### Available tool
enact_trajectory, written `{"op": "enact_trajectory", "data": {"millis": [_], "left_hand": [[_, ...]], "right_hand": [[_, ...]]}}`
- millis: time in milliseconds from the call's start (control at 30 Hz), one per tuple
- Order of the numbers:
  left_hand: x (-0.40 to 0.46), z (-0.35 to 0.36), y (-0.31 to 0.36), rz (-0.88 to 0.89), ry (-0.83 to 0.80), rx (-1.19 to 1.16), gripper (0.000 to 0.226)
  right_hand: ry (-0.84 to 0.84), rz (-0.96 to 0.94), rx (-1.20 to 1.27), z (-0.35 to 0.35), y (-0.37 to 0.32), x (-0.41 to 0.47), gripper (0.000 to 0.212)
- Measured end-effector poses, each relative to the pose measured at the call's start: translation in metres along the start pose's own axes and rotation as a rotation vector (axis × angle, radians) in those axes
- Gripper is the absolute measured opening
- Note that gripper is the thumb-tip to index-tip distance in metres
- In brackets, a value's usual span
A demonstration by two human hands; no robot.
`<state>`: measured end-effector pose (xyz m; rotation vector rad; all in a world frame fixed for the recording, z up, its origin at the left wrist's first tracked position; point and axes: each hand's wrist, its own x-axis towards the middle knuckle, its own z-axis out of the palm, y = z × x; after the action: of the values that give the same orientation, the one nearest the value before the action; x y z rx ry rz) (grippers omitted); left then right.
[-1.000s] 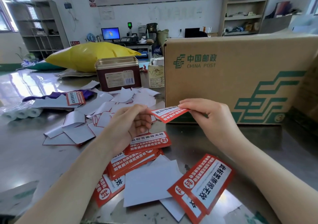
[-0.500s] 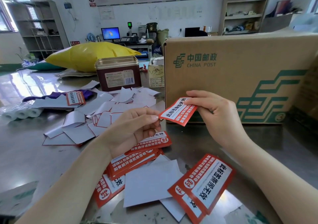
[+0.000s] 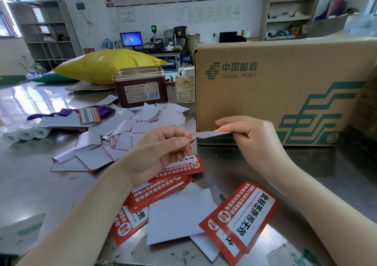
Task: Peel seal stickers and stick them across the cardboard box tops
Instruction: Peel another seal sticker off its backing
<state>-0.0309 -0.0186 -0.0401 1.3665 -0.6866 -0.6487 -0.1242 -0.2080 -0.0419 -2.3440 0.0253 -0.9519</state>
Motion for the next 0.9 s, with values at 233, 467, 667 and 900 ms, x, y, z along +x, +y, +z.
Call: {"op": "enact_trajectory", "data": {"millis": [233,467,667,900], "left_hand": [[-0.0023,0.0049,0.0022,-0.013,-0.014,-0.088,0.019],[-0.0023,0.0058,0.0016,-0.023,0.024,-0.039,0.019],[-0.0014,0.0049,0.0013,0.01,0.028,0.003,0.012],[-0.0009,0.0045,0.0015,0.045,0.074,-0.018,0.013]], "right_hand": [[0.028,0.028,0.004,-0.0013,-0.0021,0.0006,0.039],[0.017,0.021,-0.001,-0.0015,-0.0031,-0.0001,0.039],[0.01,-0.011,-0.022,-0.0015,-0.0023,-0.0009,0.039],[-0.205,0.03,-0.125,-0.0006,-0.0049,-0.0016,0.043]]}}
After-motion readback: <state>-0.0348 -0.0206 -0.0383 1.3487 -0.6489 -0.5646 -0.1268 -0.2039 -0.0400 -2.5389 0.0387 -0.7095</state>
